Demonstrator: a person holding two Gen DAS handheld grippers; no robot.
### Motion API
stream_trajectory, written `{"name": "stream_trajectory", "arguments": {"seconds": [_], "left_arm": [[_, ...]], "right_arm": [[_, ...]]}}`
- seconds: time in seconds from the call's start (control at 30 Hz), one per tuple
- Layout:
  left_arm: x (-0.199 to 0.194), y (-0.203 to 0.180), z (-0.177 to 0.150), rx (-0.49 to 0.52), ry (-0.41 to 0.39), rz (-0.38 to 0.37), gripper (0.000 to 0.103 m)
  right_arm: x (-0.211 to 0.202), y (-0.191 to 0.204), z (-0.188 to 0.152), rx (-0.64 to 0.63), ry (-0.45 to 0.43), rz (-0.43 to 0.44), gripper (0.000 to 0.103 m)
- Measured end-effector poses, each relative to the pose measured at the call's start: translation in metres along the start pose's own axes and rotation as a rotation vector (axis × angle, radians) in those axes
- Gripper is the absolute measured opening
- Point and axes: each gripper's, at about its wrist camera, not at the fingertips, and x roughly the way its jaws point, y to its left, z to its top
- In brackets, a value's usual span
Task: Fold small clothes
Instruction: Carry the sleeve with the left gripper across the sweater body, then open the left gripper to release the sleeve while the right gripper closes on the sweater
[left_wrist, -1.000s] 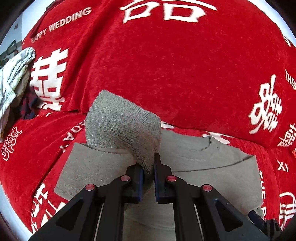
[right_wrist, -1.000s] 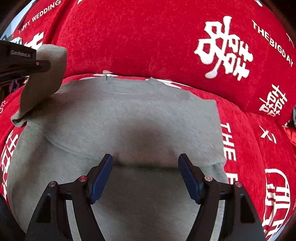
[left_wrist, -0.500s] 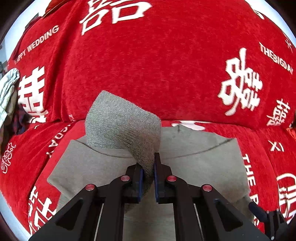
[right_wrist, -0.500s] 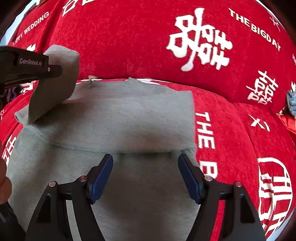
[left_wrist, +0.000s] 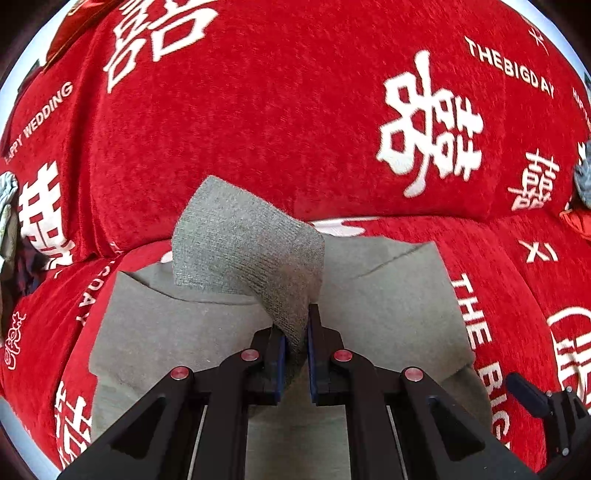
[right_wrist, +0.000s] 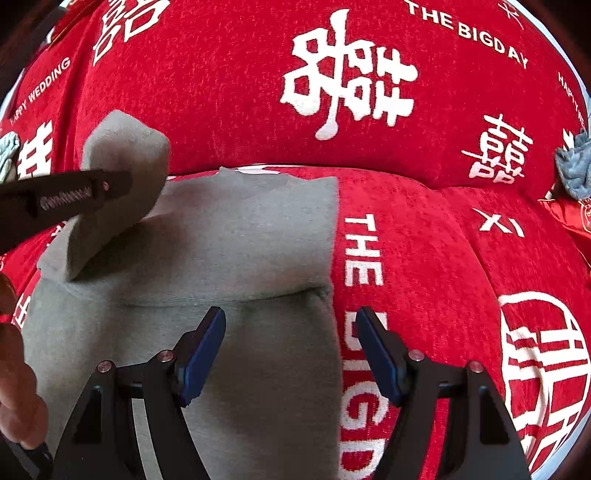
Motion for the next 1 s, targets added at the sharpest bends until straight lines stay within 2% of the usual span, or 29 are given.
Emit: {"name": "stream_trajectory", "arguments": {"seconds": [0.33,0.53,0.7,0.8,0.83,0.87,0.9,0.93,1.0], "left_arm": [[0.020,-0.019,-0.012,0.032,0.057,-0.011,0.011],[0.033,-0.020,-0.020,0.014,0.119,-0.091,0.011],[0.041,-0.021,-0.025,0.018,0.159,-0.110,0.012],[0.045,-0.018,-0.029,0.005,0.179,-0.147,0.012],[0.046,-0.016,-0.029,-0.005,0.188,-0.166,0.017],[0.048,-0.012,-0.030,-0.023,0.198,-0.201,0.029],[0.048,-0.007,-0.031,-0.048,0.200,-0.243,0.072],[0.047,-0.002,-0.032,-0.074,0.188,-0.260,0.102],[0.040,0.008,-0.033,-0.113,0.129,-0.236,0.103]], "right_arm": [[0.002,-0.017,-0.006,0.027,0.004,-0.003,0.076],[0.001,-0.017,-0.008,0.023,0.001,-0.003,0.076],[0.003,-0.017,-0.012,0.021,0.006,0.002,0.076],[0.006,-0.016,-0.015,0.016,0.012,0.004,0.076],[0.006,-0.016,-0.015,0.016,0.015,0.003,0.076],[0.007,-0.017,-0.016,0.018,0.017,0.004,0.076],[0.007,-0.017,-0.016,0.021,0.016,0.006,0.076],[0.007,-0.018,-0.016,0.023,0.016,0.008,0.076],[0.006,-0.018,-0.017,0.023,0.015,0.008,0.076]]}}
